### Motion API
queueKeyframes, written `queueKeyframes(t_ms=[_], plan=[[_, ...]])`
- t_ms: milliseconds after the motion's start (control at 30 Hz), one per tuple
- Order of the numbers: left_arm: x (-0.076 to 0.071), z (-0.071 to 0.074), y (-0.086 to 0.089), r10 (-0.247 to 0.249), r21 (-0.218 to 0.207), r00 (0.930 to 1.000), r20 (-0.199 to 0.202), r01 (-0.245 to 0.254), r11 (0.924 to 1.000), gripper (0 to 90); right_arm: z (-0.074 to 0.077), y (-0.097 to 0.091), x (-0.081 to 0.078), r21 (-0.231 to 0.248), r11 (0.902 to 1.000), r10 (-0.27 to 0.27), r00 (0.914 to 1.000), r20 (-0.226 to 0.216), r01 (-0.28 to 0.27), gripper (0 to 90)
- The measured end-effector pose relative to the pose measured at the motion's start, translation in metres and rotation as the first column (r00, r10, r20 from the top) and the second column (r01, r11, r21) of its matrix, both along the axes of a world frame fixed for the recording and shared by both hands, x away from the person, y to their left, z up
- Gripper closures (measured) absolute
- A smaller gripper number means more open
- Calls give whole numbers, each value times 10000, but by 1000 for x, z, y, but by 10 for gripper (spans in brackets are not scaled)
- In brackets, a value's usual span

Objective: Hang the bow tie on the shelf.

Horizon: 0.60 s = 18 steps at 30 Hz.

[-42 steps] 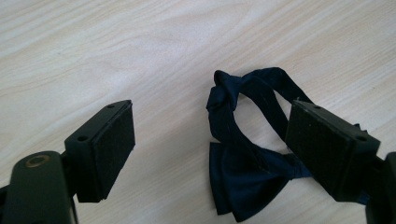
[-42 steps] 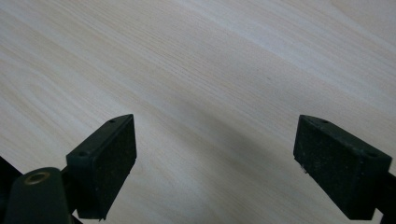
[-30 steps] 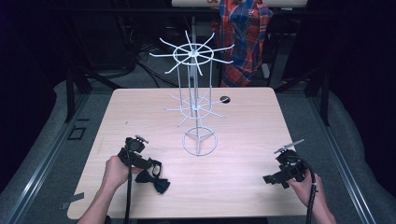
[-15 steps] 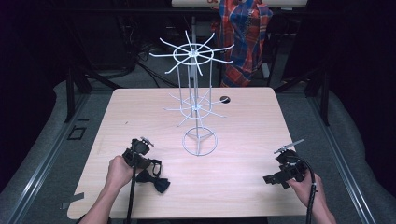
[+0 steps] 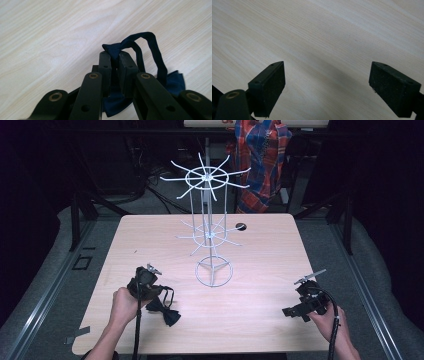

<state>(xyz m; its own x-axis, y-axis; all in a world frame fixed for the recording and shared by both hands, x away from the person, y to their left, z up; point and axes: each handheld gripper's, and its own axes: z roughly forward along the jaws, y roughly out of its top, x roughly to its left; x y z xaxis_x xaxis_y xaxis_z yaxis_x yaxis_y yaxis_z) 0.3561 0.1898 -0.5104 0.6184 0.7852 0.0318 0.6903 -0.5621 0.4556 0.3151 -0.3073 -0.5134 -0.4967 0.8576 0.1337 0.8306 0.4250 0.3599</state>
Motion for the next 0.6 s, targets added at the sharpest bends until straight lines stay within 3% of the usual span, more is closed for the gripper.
queueKeyframes(t_ms=[367,400,600], plan=[[-6,10,0,-90,-366,9989,450,107,9993,820,0,0,0,-65,10000,23,10000,6,-23,134],[-6,10,0,-90,-409,9988,475,110,9991,820,-1,1,0,193,9998,-66,10000,16,66,134],[-9,15,1,-71,-562,9977,667,108,9984,820,-1,2,-1,217,9998,-50,10000,-1,50,134]])
